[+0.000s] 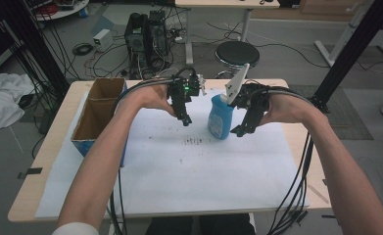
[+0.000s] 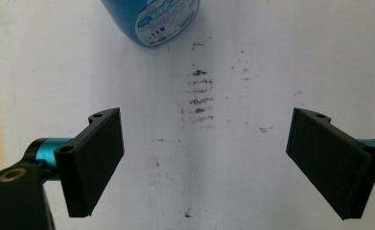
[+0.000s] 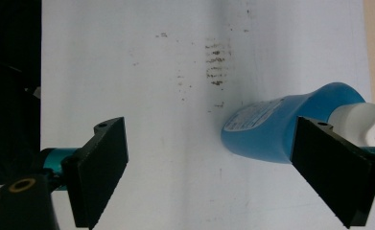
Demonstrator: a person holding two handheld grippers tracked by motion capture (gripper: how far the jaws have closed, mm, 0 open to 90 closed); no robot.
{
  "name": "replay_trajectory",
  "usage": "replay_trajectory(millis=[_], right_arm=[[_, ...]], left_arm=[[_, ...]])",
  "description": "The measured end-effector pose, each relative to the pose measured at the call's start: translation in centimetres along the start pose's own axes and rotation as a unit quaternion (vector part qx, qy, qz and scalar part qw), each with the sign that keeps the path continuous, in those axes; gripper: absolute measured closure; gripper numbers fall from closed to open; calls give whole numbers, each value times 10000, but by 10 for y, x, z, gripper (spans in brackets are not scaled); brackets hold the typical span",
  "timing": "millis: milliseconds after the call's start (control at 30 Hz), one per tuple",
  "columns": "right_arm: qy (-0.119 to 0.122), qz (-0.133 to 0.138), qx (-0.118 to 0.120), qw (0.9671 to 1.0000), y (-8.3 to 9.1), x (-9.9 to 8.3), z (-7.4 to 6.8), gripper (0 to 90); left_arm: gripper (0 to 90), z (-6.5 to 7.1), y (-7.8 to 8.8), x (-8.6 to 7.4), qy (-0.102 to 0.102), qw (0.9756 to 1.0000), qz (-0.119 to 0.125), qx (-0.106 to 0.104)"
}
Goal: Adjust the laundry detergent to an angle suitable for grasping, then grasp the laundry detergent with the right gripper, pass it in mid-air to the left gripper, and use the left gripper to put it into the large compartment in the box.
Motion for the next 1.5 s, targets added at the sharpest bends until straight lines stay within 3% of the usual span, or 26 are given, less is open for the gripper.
replay_trajectory(millis=[200, 233, 267, 300, 600, 900, 1000, 1033, 1233, 1267, 1300, 1367, 1400, 1467, 1500], right_arm=[[21, 54, -47, 10000, 1, -1, 1, 121], [21, 54, -47, 10000, 1, -1, 1, 121], [205, 1, -40, 9998, 2, -3, 3, 121], [-22, 74, -79, 9999, 2, -2, 1, 121], [-237, -157, -232, 9993, 4, -6, 4, 121], [-722, -372, -513, 9954, 6, -16, 9, 121], [-931, -440, -595, 9929, 7, -20, 12, 121], [-1105, -455, -635, 9908, 6, -23, 13, 121], [-1506, -335, -744, 9852, 3, -28, 15, 121], [-1882, -390, -711, 9788, 2, -30, 12, 121], [-1882, -390, -711, 9788, 2, -30, 12, 121], [-2060, -328, -786, 9748, 0, -32, 15, 121], [-2060, -328, -786, 9748, 0, -32, 15, 121], [-2363, -325, -853, 9674, -2, -34, 15, 121], [-2438, -306, -889, 9653, -3, -35, 17, 121]], left_arm=[[128, -1, -2, 1, -37, 10000, -31, -26], [128, -3, -1, 0, -176, 9997, -147, -11], [129, -1, -2, 0, -10, 10000, -40, -22], [129, -1, -1, 0, 4, 10000, -17, -6], [128, 0, 2, -2, 59, 10000, 59, 46], [129, 0, 6, -4, 62, 9999, 24, 94], [129, 1, 6, -4, 82, 9999, 46, 107], [129, 1, 7, -4, 105, 9999, 51, 109], [129, 2, 9, -5, 91, 9999, 5, 96], [129, 2, 9, -5, 126, 9998, 55, 110], [129, 2, 10, -5, 109, 9999, 40, 107], [129, 2, 11, -7, 115, 9999, 52, 95], [129, 2, 11, -7, 115, 9999, 52, 95], [129, 2, 12, -7, 121, 9999, 64, 106], [129, 2, 12, -7, 153, 9997, 114, 126]])
Point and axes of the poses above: each handheld gripper's, and its own axes: y roughly backward along the jaws, x roughly out of its top, z roughly to its right, the point moved 5 cm from there along -y, roughly forward along the jaws, and after that the axes turned 2 degrees about y, right-handed, at the moved point
